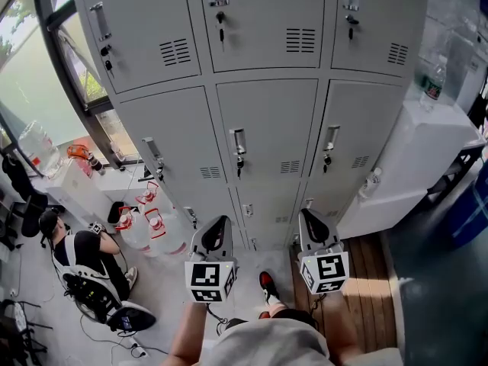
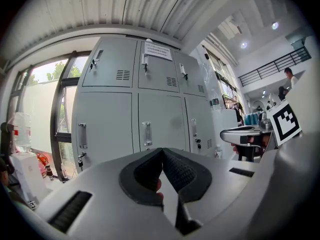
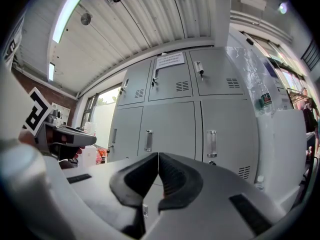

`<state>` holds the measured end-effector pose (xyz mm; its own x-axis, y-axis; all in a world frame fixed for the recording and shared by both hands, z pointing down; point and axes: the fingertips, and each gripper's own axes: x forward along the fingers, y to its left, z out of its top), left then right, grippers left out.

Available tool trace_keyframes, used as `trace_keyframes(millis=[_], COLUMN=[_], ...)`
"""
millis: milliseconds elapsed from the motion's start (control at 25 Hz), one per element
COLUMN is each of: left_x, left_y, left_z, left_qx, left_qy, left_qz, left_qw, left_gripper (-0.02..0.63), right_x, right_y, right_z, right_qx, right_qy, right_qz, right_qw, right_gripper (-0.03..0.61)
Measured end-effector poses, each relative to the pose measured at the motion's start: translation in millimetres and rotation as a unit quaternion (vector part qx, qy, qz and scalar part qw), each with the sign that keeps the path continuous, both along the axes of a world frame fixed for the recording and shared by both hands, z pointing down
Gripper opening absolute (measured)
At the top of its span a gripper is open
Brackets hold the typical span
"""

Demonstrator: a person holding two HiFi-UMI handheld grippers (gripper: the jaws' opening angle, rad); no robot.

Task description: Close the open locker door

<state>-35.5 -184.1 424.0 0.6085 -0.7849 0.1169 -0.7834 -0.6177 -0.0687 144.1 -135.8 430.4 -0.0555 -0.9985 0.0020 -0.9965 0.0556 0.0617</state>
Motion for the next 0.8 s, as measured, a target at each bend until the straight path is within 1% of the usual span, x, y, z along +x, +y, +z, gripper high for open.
trace_keyframes(millis=[800], left_x=[7.5], left_y=[0.0], left_z=[-1.7], left_qx=[0.000], left_qy=[-0.002], left_qz=[0.008], left_qw=[1.0000], left_gripper=[0.021], right_x=[4.4], right_y=[4.6], right_z=[-0.2], right_qx=[0.000], right_qy=[0.002], right_qz=[0.006], right_qw=[1.000], right_gripper=[0.020])
